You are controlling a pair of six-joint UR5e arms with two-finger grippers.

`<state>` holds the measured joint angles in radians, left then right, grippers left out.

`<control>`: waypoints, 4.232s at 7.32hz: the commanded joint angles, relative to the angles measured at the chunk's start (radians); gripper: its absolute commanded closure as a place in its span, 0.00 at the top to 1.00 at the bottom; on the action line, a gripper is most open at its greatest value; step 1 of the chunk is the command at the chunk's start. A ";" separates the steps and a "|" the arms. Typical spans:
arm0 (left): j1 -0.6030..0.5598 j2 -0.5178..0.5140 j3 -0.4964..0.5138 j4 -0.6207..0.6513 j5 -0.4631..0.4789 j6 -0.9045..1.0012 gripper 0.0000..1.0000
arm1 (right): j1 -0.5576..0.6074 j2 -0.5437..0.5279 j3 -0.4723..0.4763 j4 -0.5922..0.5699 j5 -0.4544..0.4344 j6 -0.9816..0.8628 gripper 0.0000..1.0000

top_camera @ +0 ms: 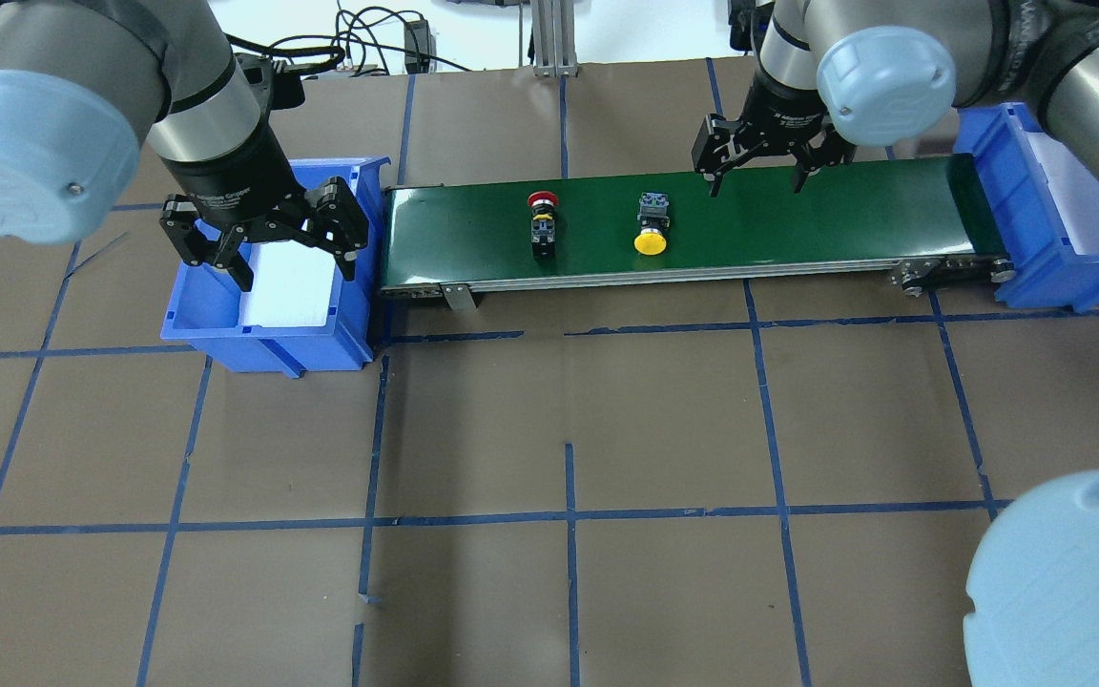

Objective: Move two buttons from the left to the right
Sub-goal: 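Move the right gripper along the belt toward the yellow button, then lower the right gripper and grasp the yellow button on the belt, then carry the yellow button to the blue bin at the belt's end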

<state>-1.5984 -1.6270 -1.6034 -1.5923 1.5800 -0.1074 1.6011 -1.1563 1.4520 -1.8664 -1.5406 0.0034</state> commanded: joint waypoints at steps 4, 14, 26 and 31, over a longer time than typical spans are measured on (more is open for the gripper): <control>-0.002 -0.001 -0.001 0.000 -0.002 0.000 1.00 | 0.017 0.099 -0.036 -0.039 -0.001 0.007 1.00; -0.002 -0.001 -0.003 0.000 0.000 0.000 1.00 | 0.016 0.150 -0.045 -0.077 0.002 0.018 1.00; -0.003 0.001 -0.004 0.000 0.003 0.002 1.00 | -0.062 0.135 -0.162 -0.038 -0.013 -0.078 0.09; -0.003 -0.002 -0.004 0.000 0.003 0.000 1.00 | -0.413 0.138 -0.279 0.038 -0.004 -0.461 0.09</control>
<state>-1.6014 -1.6288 -1.6076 -1.5922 1.5831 -0.1067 1.2953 -1.0215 1.1811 -1.8373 -1.5478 -0.3539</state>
